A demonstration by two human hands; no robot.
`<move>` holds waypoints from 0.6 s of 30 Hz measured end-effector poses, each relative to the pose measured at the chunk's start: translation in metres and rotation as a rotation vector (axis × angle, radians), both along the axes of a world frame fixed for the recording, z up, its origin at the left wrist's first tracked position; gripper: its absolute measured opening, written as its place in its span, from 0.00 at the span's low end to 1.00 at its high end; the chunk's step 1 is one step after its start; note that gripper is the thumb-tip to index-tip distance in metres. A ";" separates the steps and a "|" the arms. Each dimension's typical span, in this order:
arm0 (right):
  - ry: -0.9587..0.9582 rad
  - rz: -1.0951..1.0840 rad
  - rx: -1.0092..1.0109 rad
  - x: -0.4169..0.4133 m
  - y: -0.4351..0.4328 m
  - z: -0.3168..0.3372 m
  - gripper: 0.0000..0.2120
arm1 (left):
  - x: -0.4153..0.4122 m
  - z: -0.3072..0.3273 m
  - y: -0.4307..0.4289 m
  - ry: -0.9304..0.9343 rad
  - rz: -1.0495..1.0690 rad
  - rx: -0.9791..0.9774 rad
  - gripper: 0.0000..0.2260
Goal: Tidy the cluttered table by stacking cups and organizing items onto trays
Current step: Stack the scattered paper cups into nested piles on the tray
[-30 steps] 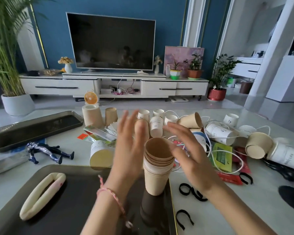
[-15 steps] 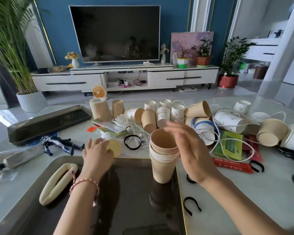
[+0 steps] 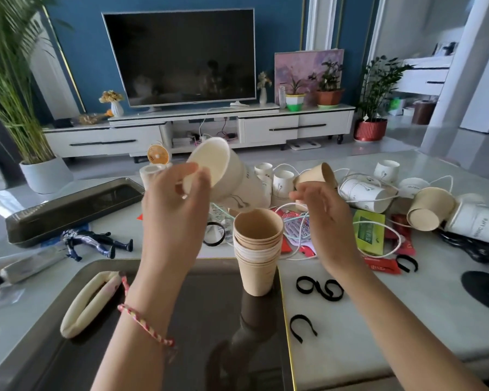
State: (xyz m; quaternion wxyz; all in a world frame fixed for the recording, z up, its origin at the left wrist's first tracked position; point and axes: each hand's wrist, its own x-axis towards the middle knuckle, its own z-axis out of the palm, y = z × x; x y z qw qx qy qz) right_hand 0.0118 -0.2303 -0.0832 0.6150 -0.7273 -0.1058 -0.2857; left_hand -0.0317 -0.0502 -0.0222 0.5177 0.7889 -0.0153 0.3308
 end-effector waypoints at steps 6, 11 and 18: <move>-0.049 -0.096 0.005 0.006 -0.012 0.006 0.09 | 0.004 -0.009 -0.025 0.090 -0.065 0.155 0.09; 0.029 -0.192 0.120 0.016 -0.028 0.010 0.10 | 0.007 -0.014 -0.028 0.027 0.015 0.255 0.09; 0.199 -0.318 0.134 0.047 -0.056 0.008 0.08 | 0.018 -0.019 -0.023 0.099 0.077 0.364 0.13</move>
